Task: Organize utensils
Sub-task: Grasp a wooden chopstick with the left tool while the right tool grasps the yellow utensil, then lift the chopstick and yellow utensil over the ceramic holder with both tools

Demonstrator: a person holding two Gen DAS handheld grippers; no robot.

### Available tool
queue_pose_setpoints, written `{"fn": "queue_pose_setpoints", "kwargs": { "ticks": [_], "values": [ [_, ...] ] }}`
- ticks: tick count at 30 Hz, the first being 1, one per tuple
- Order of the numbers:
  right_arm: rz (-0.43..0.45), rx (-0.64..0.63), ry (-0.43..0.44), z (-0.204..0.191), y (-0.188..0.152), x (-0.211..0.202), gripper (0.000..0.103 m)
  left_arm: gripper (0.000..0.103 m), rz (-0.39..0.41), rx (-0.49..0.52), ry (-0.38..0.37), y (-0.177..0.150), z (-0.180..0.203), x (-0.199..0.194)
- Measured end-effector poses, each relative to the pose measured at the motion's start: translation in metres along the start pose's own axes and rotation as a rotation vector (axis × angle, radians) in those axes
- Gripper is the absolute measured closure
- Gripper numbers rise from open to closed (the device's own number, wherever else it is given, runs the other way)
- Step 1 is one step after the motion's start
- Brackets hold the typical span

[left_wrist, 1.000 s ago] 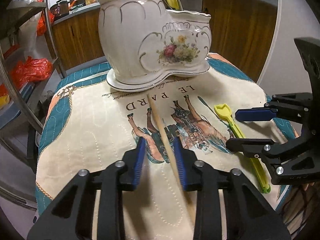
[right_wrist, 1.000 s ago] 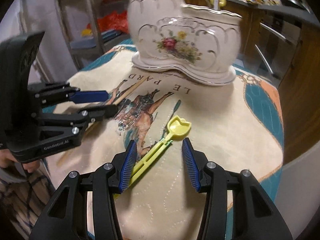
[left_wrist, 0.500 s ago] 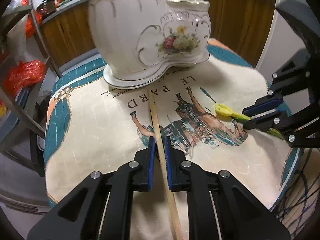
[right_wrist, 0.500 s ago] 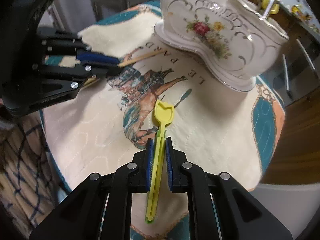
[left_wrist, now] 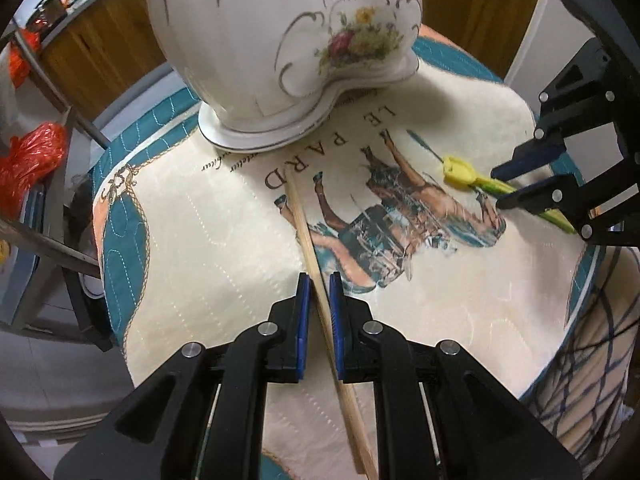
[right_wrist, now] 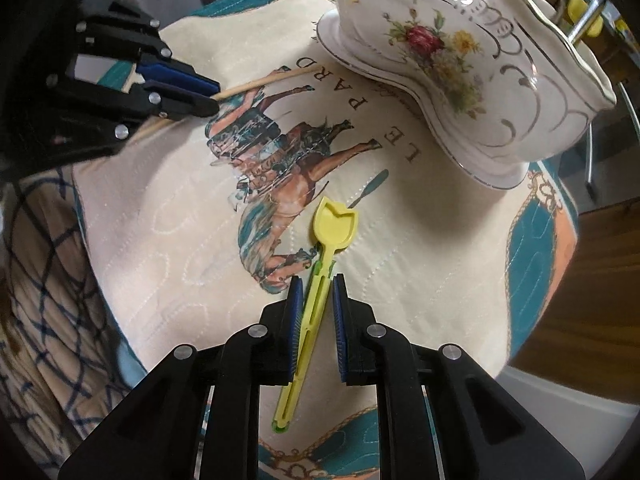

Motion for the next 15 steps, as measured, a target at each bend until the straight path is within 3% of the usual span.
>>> {"fn": "queue_pose_setpoints", "kwargs": {
  "ticks": [5, 9, 15],
  "values": [
    [0.031, -0.015, -0.029, -0.008, -0.004, 0.004, 0.092, 0.097, -0.003, 0.011, 0.006, 0.003, 0.0, 0.002],
    [0.084, 0.013, -0.016, -0.006, -0.011, 0.002, 0.092, 0.098, 0.056, -0.028, 0.0, 0.001, 0.002, -0.002],
    [0.231, 0.09, 0.015, 0.004, -0.015, -0.018, 0.092, 0.098, 0.255, -0.105, -0.024, -0.004, -0.002, -0.033]
  ]
}}
Point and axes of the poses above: each gripper's, at about its wrist camera, not at the fingertips, and x roughly the way its jaws point, z to its right, y to its top, the point moved 10 cm from there along x, roughly the way its jaws point, and after that the axes turned 2 degrees about -y, right-handed, at the moved point
